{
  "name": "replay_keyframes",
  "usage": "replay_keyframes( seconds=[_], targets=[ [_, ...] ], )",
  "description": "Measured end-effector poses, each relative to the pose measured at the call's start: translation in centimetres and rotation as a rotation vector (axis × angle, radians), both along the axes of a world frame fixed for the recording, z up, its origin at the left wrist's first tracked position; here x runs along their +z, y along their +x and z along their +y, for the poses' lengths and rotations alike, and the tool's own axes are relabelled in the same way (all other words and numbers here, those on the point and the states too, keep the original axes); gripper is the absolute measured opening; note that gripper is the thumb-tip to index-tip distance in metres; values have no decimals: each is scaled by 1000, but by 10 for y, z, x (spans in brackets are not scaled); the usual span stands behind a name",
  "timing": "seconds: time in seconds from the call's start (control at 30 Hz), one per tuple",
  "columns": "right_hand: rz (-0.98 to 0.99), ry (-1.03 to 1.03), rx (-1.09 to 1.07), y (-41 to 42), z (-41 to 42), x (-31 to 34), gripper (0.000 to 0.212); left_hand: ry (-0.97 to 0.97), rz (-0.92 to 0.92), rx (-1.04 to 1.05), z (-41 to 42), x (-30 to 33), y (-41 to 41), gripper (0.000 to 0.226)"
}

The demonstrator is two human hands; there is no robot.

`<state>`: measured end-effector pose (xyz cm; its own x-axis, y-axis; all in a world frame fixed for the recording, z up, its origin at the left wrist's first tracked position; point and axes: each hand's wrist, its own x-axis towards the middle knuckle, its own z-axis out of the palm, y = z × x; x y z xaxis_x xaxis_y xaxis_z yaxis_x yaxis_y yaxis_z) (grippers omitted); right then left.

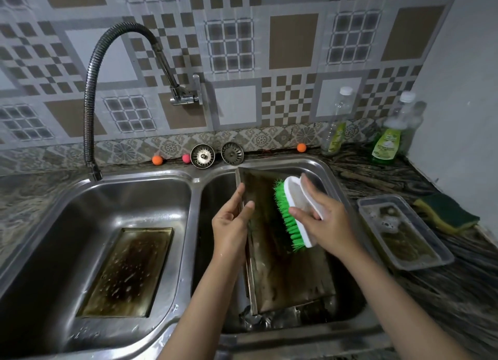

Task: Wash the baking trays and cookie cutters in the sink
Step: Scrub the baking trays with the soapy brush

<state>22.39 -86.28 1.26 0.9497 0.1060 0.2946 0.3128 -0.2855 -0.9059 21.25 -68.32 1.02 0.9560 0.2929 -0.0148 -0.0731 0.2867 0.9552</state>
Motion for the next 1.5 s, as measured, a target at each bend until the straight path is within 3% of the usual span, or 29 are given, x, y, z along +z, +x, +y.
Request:
replay_keyframes(
  seconds=[0.17, 0.3, 0.47, 0.6, 0.77, 0.93, 1.1, 1.27, 1.33, 1.43, 1.5],
  targets=[
    [-27, -77, -234, 8, 10, 12, 68, 28, -79, -76, -8, -1, -7, 44],
    [-192, -140, -69, -13, 35, 5, 66, -36, -63, -41, -5, -4, -4, 42],
    [-10, -162, -379, 31, -1, 15, 58, 45, -89, -82, -11, 1, -12, 44],
    [-246, -145, -154, 4, 37, 17, 56, -44, -57, -70, -16, 0, -7, 45],
    [-12, -166, -377, 40, 1, 9, 55, -4, -93, -67, -3, 2, -8, 40],
    [-193, -123, -94, -23, 47, -8, 56, -153, -30, 81, 2, 1, 12, 39],
    [-42, -142, -291, 8, 6, -23, 55, -250, -29, 133, 7, 6, 16, 41],
    [-119, -131, -27, -36, 32, -23, 54, -258, 2, 178, 9, 8, 20, 44],
    [-69, -161, -63, -23, 14, -28, 58, -289, 15, 161, 17, 9, 19, 44],
    [-21, -184, -283, 3, 0, -28, 57, -286, 19, 142, 15, 12, 14, 44],
    [-79, -151, -263, -7, 22, -20, 56, -244, 1, 135, 6, 14, 13, 44]
  ],
)
